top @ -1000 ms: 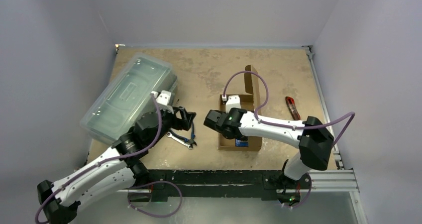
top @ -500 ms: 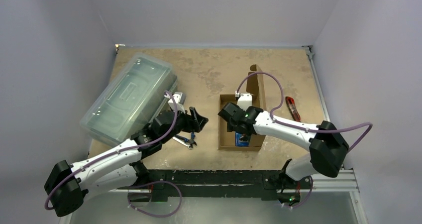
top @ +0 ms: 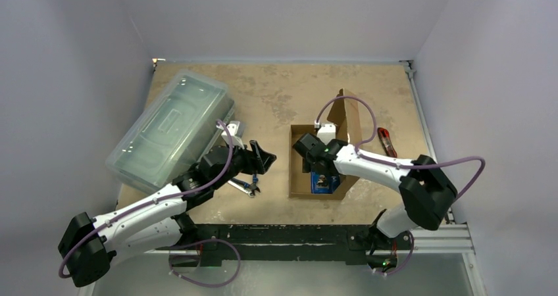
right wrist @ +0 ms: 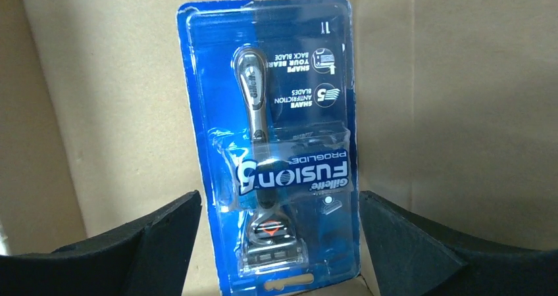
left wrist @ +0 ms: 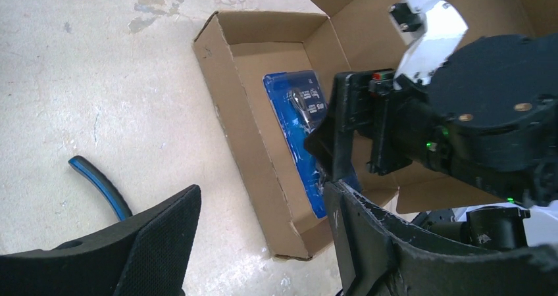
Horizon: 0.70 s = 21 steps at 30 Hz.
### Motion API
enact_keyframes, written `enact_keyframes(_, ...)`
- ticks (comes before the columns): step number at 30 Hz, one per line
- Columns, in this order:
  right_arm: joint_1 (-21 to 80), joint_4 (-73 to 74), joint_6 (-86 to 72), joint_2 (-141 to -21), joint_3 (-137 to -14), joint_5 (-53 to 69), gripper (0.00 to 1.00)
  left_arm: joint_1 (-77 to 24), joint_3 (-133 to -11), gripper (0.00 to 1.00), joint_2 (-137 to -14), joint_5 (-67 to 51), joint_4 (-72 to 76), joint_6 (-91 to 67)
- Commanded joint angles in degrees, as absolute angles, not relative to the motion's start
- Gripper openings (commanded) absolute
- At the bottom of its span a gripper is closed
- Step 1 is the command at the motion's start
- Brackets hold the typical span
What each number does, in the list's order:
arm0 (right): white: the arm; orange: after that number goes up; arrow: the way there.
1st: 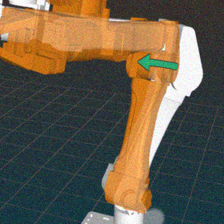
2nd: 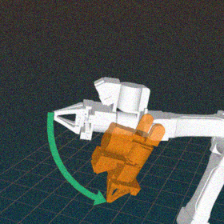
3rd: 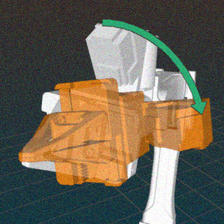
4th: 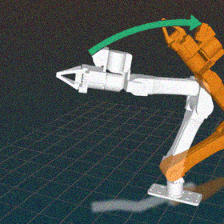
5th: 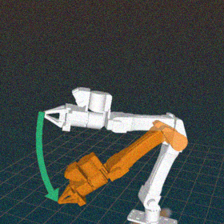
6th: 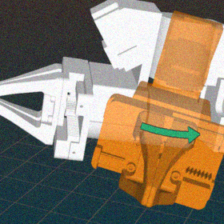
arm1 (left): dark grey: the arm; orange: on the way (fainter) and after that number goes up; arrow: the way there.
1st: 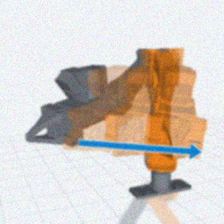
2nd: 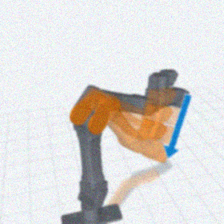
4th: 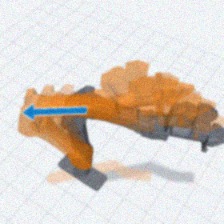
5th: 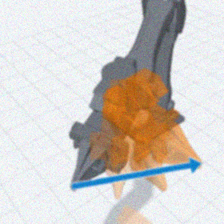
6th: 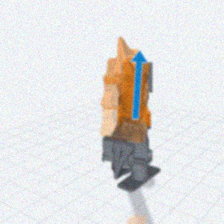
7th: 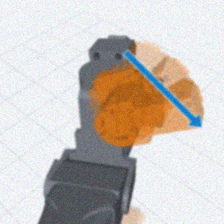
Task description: Unpack the express box
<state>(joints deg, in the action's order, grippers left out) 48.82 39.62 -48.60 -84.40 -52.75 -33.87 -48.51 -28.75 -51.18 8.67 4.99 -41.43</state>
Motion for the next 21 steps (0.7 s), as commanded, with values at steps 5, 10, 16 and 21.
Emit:
enact_keyframes(5,47.91,36.52,-47.32,-89.64,-53.71,-35.65,0.96,-48.53,-28.92,0.7,-49.78,7.8,6.59,-41.46)
enact_keyframes(10,47.68,37.53,-47.05,-90.94,-53.88,-37.46,0.99,-48.55,-29.27,0.7,-49.23,8.16,5.88,-40.68)
enact_keyframes(16,45.14,29.96,-43.13,-89.25,-50.34,-32.55,0.99,-48.54,-29.94,0.71,-49.38,8.44,5.81,-40.2)
enact_keyframes(21,45.09,26.23,-42.15,-90.69,-49.22,-29.5,0.96,-48.52,-31.23,0.71,-49.66,8.12,4.97,-39.75)
